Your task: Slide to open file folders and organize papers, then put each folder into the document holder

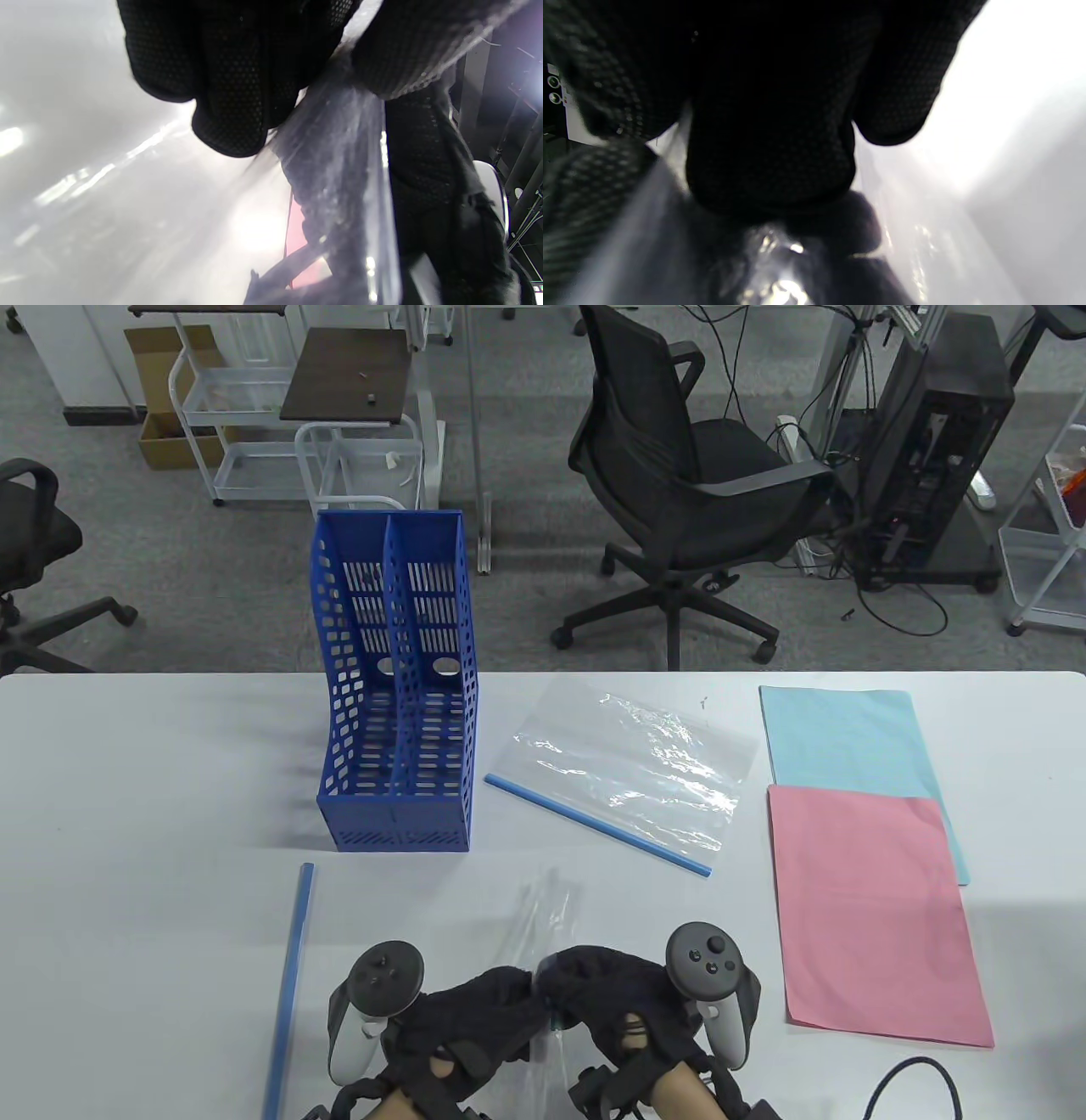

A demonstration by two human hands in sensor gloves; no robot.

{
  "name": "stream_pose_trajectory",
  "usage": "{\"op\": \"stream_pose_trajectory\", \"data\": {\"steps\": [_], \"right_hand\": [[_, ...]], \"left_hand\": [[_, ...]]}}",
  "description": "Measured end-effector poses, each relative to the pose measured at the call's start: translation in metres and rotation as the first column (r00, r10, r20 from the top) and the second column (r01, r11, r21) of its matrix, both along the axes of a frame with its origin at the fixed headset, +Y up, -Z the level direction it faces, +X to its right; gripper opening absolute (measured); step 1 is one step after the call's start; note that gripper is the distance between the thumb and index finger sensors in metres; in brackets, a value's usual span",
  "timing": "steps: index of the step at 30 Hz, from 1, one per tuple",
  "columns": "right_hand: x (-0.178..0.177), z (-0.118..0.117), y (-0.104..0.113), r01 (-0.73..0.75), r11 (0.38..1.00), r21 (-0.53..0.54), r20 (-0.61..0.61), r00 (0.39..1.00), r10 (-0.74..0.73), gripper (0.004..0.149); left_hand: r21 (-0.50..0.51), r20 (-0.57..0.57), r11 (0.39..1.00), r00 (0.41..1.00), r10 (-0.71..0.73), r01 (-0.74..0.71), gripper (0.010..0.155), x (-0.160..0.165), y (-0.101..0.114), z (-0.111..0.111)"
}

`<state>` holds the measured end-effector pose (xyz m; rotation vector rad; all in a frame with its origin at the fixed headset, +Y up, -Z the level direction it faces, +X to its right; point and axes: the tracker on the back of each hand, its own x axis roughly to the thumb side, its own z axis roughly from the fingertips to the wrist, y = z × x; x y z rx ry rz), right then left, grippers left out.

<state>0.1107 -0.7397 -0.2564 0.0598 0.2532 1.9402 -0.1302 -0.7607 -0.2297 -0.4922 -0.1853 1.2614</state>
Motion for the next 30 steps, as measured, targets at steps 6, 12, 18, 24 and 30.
{"op": "stream_pose_trajectory", "data": {"steps": [6,12,18,24,30], "right_hand": [[-0.006,0.002,0.002,-0.101,0.993,0.065,0.022,0.995,0.100,0.043],[-0.006,-0.001,0.004,-0.135,0.987,0.084,0.001,0.991,0.136,0.042],[0.037,-0.015,0.036,-0.288,0.951,0.111,0.033,0.958,0.286,0.041],[0.111,-0.030,0.038,-0.540,0.837,0.089,0.262,0.823,0.503,0.041],[0.142,-0.043,0.012,-0.639,0.768,-0.037,0.355,0.710,0.608,0.041]], "left_hand": [[0.019,0.005,0.995,0.995,-0.099,0.099,0.065,0.002,0.004,0.002],[0.043,-0.041,0.989,0.989,-0.142,0.144,0.053,0.000,0.004,0.001],[0.034,-0.141,0.984,0.976,-0.167,0.174,0.045,-0.044,0.022,-0.009],[-0.062,-0.241,0.936,0.905,-0.350,0.346,0.043,-0.117,0.029,-0.025],[-0.189,-0.269,0.851,0.807,-0.525,0.490,0.043,-0.147,0.015,-0.035]]}}
